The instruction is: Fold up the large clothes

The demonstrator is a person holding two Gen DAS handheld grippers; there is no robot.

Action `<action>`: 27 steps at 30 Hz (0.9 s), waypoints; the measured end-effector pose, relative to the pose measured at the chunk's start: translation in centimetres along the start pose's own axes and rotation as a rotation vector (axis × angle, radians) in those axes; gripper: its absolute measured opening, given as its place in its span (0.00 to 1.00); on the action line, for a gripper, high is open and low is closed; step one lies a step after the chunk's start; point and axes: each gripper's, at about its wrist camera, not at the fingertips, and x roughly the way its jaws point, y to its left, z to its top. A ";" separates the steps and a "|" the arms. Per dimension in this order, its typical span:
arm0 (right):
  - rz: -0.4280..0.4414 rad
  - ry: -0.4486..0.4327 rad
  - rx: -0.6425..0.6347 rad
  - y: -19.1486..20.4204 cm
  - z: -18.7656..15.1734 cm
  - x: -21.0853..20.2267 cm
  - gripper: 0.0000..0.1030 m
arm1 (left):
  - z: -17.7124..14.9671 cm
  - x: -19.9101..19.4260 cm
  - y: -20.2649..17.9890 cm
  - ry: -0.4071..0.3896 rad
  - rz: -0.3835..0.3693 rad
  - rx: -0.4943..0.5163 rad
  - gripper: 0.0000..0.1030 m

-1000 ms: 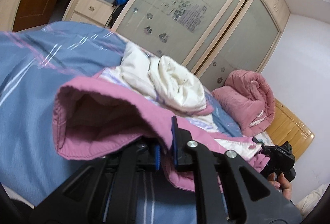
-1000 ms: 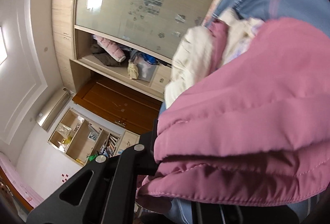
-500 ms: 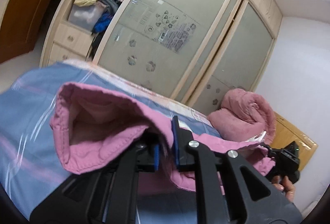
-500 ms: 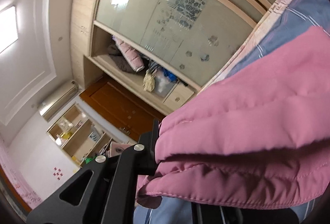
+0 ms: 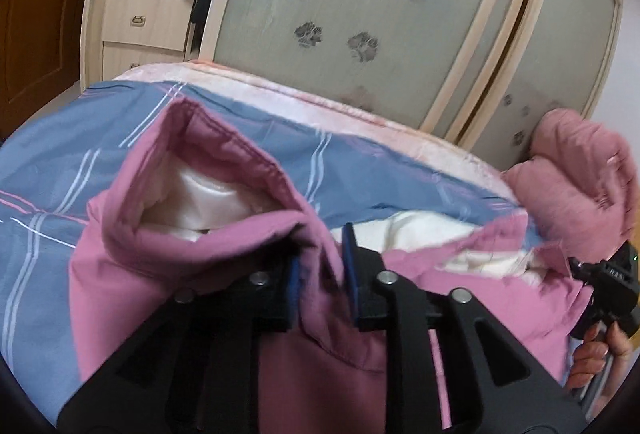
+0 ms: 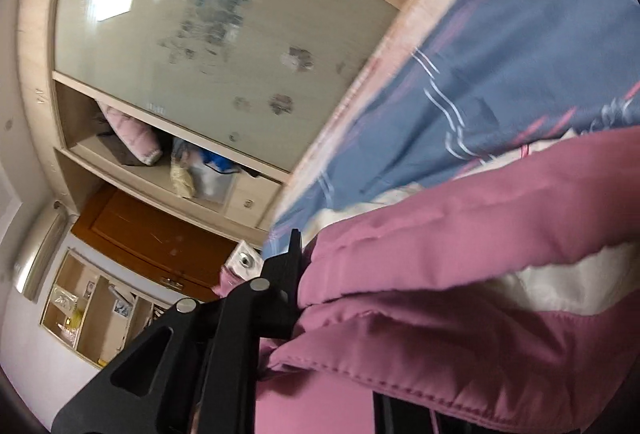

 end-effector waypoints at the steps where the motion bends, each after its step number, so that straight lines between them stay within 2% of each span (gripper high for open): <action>1: 0.000 0.013 -0.009 -0.6 0.0 0.9 0.13 | -0.4 0.7 0.4 0.000 0.000 -0.003 0.29; 3: -0.005 0.016 -0.037 -0.5 0.1 1.5 0.18 | -0.8 1.5 1.3 -0.004 -0.023 -0.031 0.32; 4: 0.001 0.016 -0.044 -0.3 0.2 1.4 0.30 | -0.7 1.3 1.7 -0.012 -0.050 -0.049 0.35; 5: 0.026 0.010 -0.055 0.3 0.3 1.1 0.52 | -0.3 0.9 2.0 -0.030 -0.092 -0.063 0.53; 6: 0.042 -0.005 -0.068 1.1 0.3 0.6 0.68 | 0.0 -0.1 2.0 -0.067 -0.140 -0.072 0.67; 7: 0.050 -0.032 -0.085 2.1 0.5 -0.1 0.90 | 0.5 -1.4 2.1 -0.122 -0.183 -0.070 0.98; 8: 0.057 -0.073 -0.099 3.3 0.9 -1.1 0.97 | 1.3 -3.6 1.9 -0.222 -0.192 -0.052 0.98; 10: 0.106 -0.111 -0.102 5.2 1.6 -2.7 0.97 | 3.1 -7.5 1.3 -0.356 -0.204 -0.014 0.98; 11: 0.119 -0.135 -0.116 6.2 1.9 -3.7 0.97 | 3.9 -8.8 1.1 -0.380 -0.210 -0.008 0.98; 13: 0.091 -0.224 -0.225 9.4 1.8 -6.4 0.99 | 5.1 -11.4 0.0 -0.390 -0.175 0.022 0.98; 14: 0.042 -0.248 -0.334 11.5 1.0 -7.7 0.99 | 5.1 -12.1 -0.8 -0.380 -0.160 0.053 0.98; 15: -0.011 -0.245 -0.402 12.6 0.5 -8.0 0.99 | 4.9 -12.6 -2.0 -0.355 -0.134 0.110 0.98; 16: -0.121 -0.228 -0.508 13.9 -0.6 -7.8 0.99 | 4.5 -12.4 -3.0 -0.316 -0.098 0.172 0.98; 17: -0.225 -0.208 -0.589 14.7 -1.7 -7.3 0.99 | 3.4 -11.3 -4.6 -0.234 -0.023 0.271 0.98; 18: -0.350 -0.179 -0.671 15.0 -3.0 -6.2 0.99 | 2.8 -10.4 -5.2 -0.190 0.020 0.315 0.98; 19: -0.428 -0.155 -0.718 14.6 -4.1 -5.1 0.99 | 1.9 -9.0 -5.8 -0.139 0.069 0.360 0.98; 20: -0.479 -0.114 -0.747 14.0 -5.0 -3.4 0.99 | 0.5 -7.0 -6.5 -0.077 0.118 0.409 0.98; 22: -0.516 -0.047 -0.766 12.7 -5.8 -1.0 0.99 | -1.2 -3.6 -7.1 -0.018 0.209 0.455 0.98; 23: -0.548 -0.011 -0.776 11.9 -6.0 1.0 0.99 | -1.5 -2.5 -7.0 -0.007 0.235 0.460 0.98; 27: -0.658 0.005 -0.769 9.0 -4.1 5.7 0.99 | -1.3 2.5 -5.3 0.028 0.318 0.448 0.98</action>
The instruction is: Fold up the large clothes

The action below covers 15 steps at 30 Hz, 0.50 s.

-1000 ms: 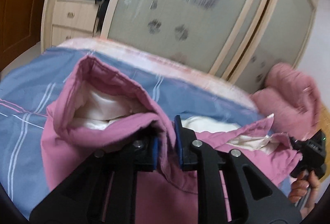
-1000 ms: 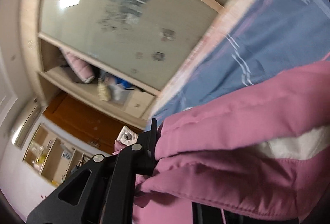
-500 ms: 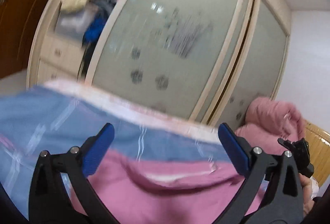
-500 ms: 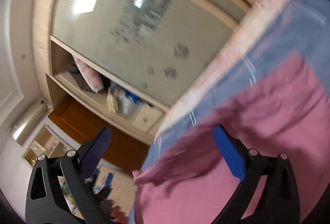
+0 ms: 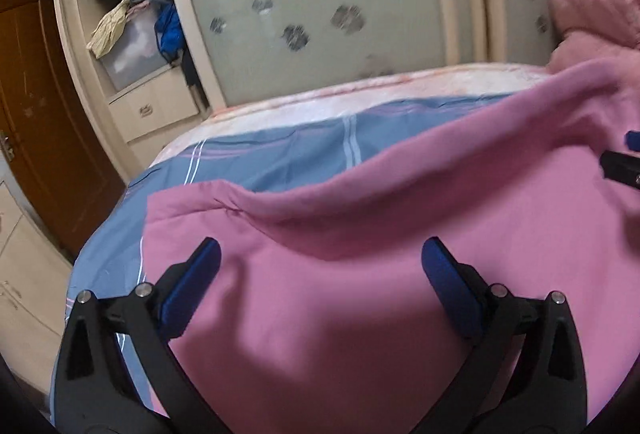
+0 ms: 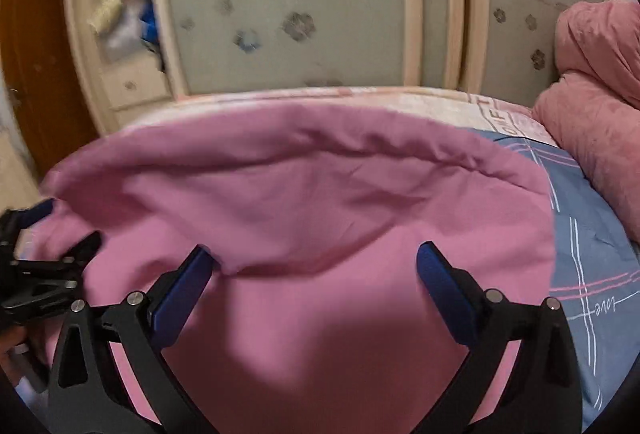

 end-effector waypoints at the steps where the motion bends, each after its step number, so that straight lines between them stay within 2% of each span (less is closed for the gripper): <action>1: -0.003 0.002 0.020 -0.3 0.0 0.5 0.99 | 0.3 1.1 0.8 0.006 -0.009 -0.027 0.98; 3: -0.016 -0.010 0.102 -2.6 0.5 2.6 0.99 | 1.1 2.8 2.5 0.007 -0.018 -0.086 0.98; 4: -0.032 -0.007 0.129 -3.5 0.7 3.3 0.99 | 1.4 3.6 3.3 0.004 0.001 -0.108 0.98; 6: -0.111 0.024 0.198 -6.1 0.6 5.8 0.99 | 1.7 5.2 5.2 -0.009 0.112 -0.141 0.98; 8: -0.107 0.065 0.279 -8.6 -0.2 7.7 0.99 | 1.1 7.3 6.7 -0.001 0.175 -0.158 0.98; 10: -0.015 0.093 0.379 -10.3 -1.9 9.7 0.99 | 0.1 9.3 8.1 0.038 0.131 -0.225 0.98; 12: -0.003 0.059 0.382 -10.3 -2.7 9.7 0.99 | -1.1 10.5 8.8 0.055 0.092 -0.293 0.98; 15: 0.010 0.021 0.391 -10.7 -3.3 9.5 0.99 | -1.8 9.9 8.2 0.016 0.120 -0.282 0.98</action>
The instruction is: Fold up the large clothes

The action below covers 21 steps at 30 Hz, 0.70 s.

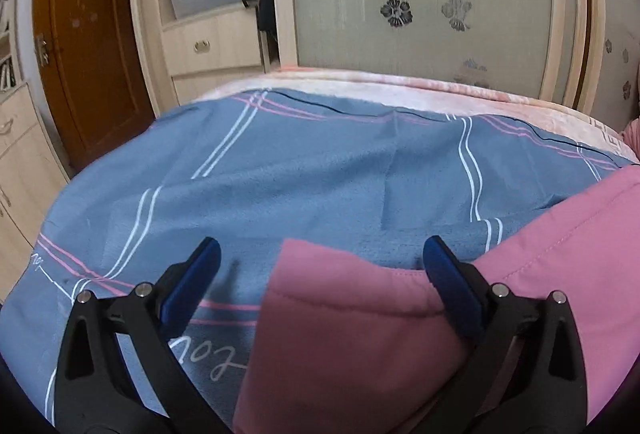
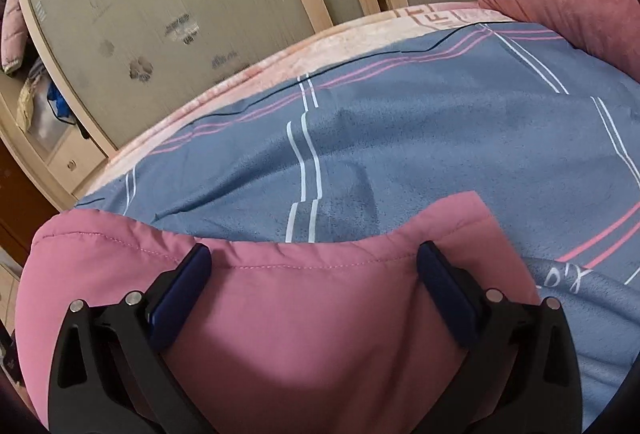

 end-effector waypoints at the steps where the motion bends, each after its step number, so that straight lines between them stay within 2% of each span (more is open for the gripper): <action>1: 0.007 -0.014 0.004 -0.1 -0.2 -0.4 0.99 | -0.2 -0.1 -0.2 -0.005 0.009 0.011 0.98; 4: 0.012 -0.021 0.003 -0.1 -0.1 -1.3 0.99 | -0.8 -1.4 -0.8 0.004 0.085 0.093 0.98; 6: -0.006 -0.019 -0.053 0.4 -0.7 -4.4 0.99 | -1.2 -3.5 -0.8 -0.011 0.150 0.168 0.98; 7: -0.010 -0.068 -0.062 0.4 -1.5 -6.5 0.99 | -1.5 -5.4 -0.6 -0.040 0.166 0.187 0.98; 8: 0.002 -0.156 -0.055 -0.3 -3.3 -10.4 0.99 | -2.2 -8.6 0.1 -0.099 0.178 0.189 0.98; 9: 0.021 -0.196 -0.050 -1.0 -4.9 -12.9 0.99 | -3.1 -11.8 0.8 -0.159 0.181 0.176 0.98; 11: 0.057 -0.229 -0.070 -2.4 -9.0 -17.9 0.99 | -6.6 -19.2 2.6 -0.283 0.144 0.129 0.98; 13: 0.051 -0.221 -0.100 -4.0 -14.4 -22.3 0.99 | -11.3 -25.3 4.0 -0.322 0.069 0.107 0.98; 14: 0.045 -0.190 -0.106 -4.8 -17.2 -24.3 0.99 | -13.6 -27.4 4.4 -0.313 0.024 0.110 0.98; 15: 0.031 -0.153 -0.107 -4.9 -18.5 -25.1 0.99 | -15.5 -29.1 4.6 -0.301 -0.012 0.117 0.98; 16: 0.019 -0.078 -0.101 -4.7 -19.4 -25.9 0.99 | -17.4 -30.8 4.5 -0.282 -0.049 0.132 0.98; 17: 0.026 -0.036 -0.088 -4.5 -19.9 -26.5 0.99 | -18.3 -31.7 4.2 -0.245 -0.072 0.149 0.98; 18: 0.065 -0.030 -0.076 -4.2 -20.8 -28.0 0.99 | -19.1 -33.0 3.8 -0.197 -0.100 0.171 0.98; 19: 0.077 -0.056 -0.087 -3.8 -21.7 -29.4 0.99 | -19.7 -34.0 3.6 -0.190 -0.113 0.176 0.98; 21: -0.008 -0.125 -0.167 -2.4 -24.1 -31.5 0.99 | -21.8 -36.8 3.6 -0.237 -0.118 0.149 0.98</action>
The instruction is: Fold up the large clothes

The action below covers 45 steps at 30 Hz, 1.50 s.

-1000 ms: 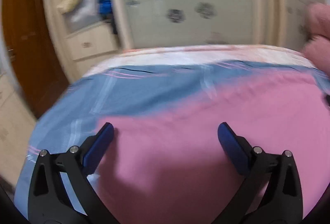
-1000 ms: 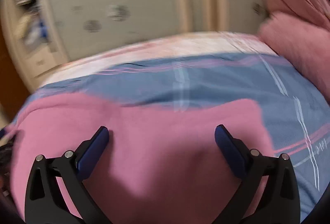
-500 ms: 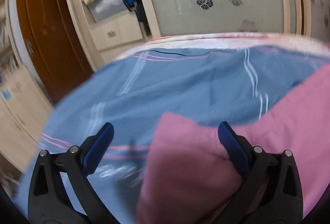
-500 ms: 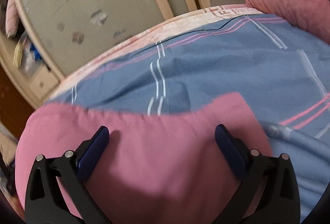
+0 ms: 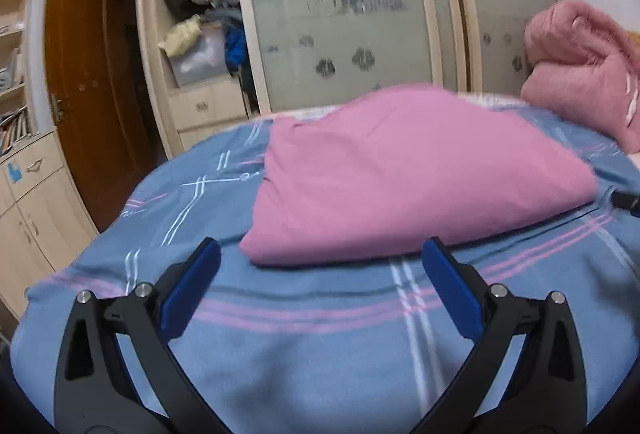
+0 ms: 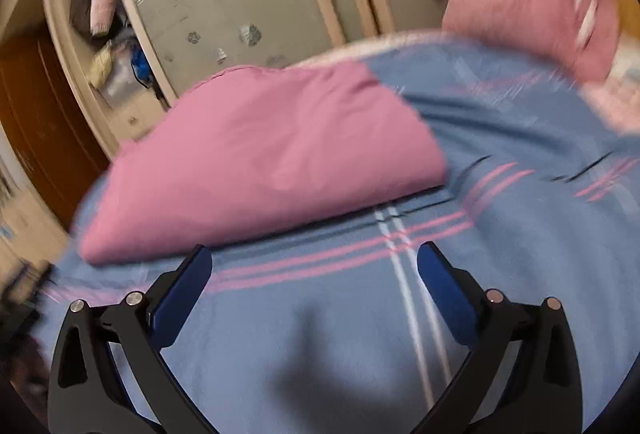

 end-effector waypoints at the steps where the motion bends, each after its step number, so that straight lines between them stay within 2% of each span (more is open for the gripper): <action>1: -0.040 -0.019 -0.047 1.0 -1.1 -0.9 0.99 | -0.5 -0.8 -0.2 -0.005 0.003 -0.012 0.98; 4: -0.058 -0.010 -0.115 3.4 -2.8 -2.3 0.99 | -2.0 -2.3 0.0 0.071 0.006 -0.127 0.98; 7: -0.030 -0.034 -0.175 4.9 -3.5 -3.4 0.99 | -2.3 -3.1 0.4 0.098 -0.017 -0.191 0.98; 11: 0.014 -0.062 -0.210 5.9 -3.8 -5.7 0.99 | -1.9 -4.7 -0.8 0.016 0.018 -0.101 0.98; 15: 0.007 -0.109 -0.221 6.6 -4.1 -7.9 0.99 | -1.9 -6.3 -0.8 -0.006 -0.030 -0.123 0.98; 21: -0.006 -0.118 -0.250 7.0 -4.2 -8.1 0.99 | -1.7 -6.9 -2.2 -0.043 -0.022 -0.090 0.98; 24: 0.000 -0.124 -0.248 7.1 -4.1 -8.4 0.99 | -1.6 -7.4 -2.7 -0.048 -0.050 -0.080 0.98; 28: 0.000 -0.122 -0.249 7.2 -4.2 -8.4 0.99 | -1.5 -7.8 -3.3 -0.047 -0.051 -0.061 0.98; 34: -0.001 -0.129 -0.246 7.2 -4.1 -8.4 0.99 | -1.2 -7.4 -3.1 -0.008 -0.065 -0.082 0.98; 41: 0.000 -0.128 -0.250 7.3 -4.1 -8.5 0.99 | -0.8 -7.7 -3.1 -0.011 -0.039 -0.081 0.98; 45: 0.001 -0.129 -0.253 7.4 -4.1 -8.5 0.99 | -0.6 -7.5 -3.3 0.020 -0.043 -0.083 0.98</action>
